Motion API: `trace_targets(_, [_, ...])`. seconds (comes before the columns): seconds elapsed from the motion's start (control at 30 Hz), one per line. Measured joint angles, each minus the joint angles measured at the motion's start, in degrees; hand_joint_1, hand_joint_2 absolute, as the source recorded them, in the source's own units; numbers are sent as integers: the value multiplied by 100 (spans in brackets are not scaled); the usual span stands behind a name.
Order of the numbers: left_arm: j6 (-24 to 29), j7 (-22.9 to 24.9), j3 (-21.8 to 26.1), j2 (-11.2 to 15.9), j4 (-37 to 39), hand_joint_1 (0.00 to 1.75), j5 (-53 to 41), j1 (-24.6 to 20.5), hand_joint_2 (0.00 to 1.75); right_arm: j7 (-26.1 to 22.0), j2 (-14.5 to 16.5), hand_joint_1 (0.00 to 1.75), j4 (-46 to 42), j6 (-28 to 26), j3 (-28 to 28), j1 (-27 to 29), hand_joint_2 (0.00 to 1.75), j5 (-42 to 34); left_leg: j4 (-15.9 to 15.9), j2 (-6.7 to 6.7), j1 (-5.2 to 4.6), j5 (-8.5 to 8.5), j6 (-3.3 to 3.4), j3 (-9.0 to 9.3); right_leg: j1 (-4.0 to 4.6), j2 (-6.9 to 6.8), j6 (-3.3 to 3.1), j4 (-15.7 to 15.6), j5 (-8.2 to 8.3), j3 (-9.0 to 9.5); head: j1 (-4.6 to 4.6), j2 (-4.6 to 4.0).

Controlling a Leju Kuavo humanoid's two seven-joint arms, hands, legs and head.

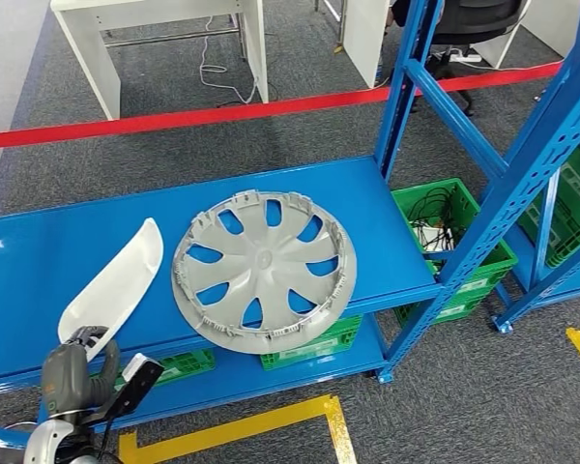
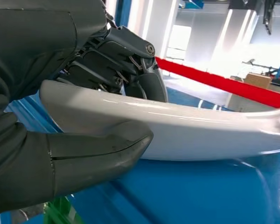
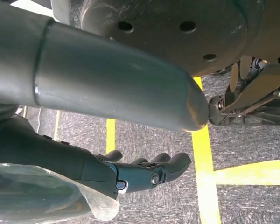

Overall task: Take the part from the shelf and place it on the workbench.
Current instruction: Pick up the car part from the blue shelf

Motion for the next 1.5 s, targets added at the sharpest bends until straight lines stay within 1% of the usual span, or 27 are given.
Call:
trace_targets(0.63, [95, -65, -1, 27, -165, 175, 22, 3, 175, -21, -2, 0, 0, -7, 36, 1, 0, -90, 0, 0, 0, 0, 0, 1, 1, 1, 0, 0, 0, 0, 2, 0])
trace_targets(0.8, [331, -169, 3, 18, -284, 175, -23, 47, 175, -34, 5, 0, -1, -110, 46, -3, 0, -207, 0, 0, 0, 0, 0, -1, 1, 1, 0, 0, 0, 0, 1, -1])
trace_targets(0.9, [567, -456, 74, -36, -468, 175, -179, 97, 175, 19, 60, 0, -28, -392, 48, -12, 0, -319, 0, 0, 0, 0, 0, -1, 1, 1, 0, 1, 0, -1, 1, -1])
trace_targets(0.97, [618, -735, 198, -136, -638, 175, -303, 137, 175, 53, 92, 0, -76, -496, 59, -7, 0, -350, 0, 0, 0, 0, 0, -2, 0, 2, 0, 0, 0, -1, 2, -1])
trace_targets(1.1, [632, -1293, 468, -419, -1028, 175, -489, 219, 175, 81, 111, 0, -159, -535, 119, -2, 0, -385, 1, 1, 0, 0, 0, -2, -1, 3, 0, 0, 0, -2, 2, -1])
trace_targets(1.33, [638, -2277, 940, -1010, -1690, 175, -508, 299, 175, 82, 113, 0, -212, -548, 184, -3, 0, -454, 3, 1, 0, 0, 1, -2, -1, 3, 0, 0, 0, -2, 1, -1])
trace_targets(1.5, [638, -2536, 1158, -1279, -1958, 175, -471, 321, 175, 78, 114, 0, -231, -554, 225, -4, 0, -467, 2, 1, 0, 0, 0, -2, 0, 2, 0, 0, 0, -2, 1, -1])
